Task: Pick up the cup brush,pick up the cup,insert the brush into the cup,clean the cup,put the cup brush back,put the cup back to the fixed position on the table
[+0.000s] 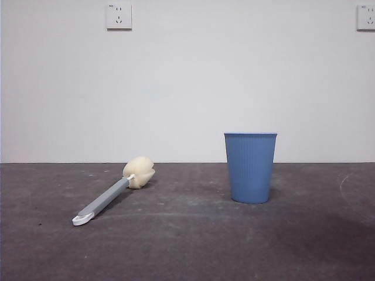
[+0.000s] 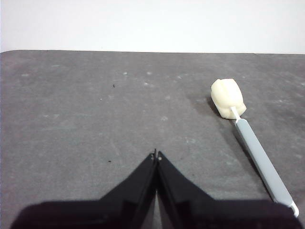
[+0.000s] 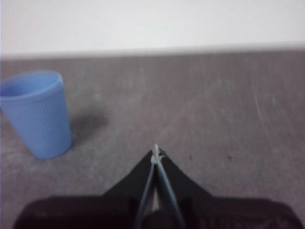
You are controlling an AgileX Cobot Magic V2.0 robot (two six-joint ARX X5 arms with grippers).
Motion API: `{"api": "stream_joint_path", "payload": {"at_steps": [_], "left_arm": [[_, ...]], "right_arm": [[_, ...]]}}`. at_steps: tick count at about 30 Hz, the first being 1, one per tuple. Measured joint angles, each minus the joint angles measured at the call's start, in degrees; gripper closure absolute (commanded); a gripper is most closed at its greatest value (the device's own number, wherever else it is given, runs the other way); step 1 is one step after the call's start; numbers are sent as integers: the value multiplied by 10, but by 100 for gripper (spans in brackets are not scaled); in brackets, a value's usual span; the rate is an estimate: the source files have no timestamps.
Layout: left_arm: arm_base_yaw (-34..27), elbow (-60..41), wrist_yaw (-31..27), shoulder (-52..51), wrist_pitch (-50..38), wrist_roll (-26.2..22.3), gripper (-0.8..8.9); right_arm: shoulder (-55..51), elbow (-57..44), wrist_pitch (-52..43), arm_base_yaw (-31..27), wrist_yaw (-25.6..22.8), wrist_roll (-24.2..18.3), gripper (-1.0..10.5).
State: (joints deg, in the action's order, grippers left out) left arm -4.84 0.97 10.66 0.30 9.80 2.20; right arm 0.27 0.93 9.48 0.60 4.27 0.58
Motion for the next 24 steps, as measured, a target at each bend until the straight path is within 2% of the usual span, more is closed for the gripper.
{"api": "stream_joint_path", "payload": {"at_steps": [24], "left_arm": [[0, 0, 0, 0, 0, 0, 817]], "right_arm": [[0, 0, 2, -2, 0, -6, 946]]}}
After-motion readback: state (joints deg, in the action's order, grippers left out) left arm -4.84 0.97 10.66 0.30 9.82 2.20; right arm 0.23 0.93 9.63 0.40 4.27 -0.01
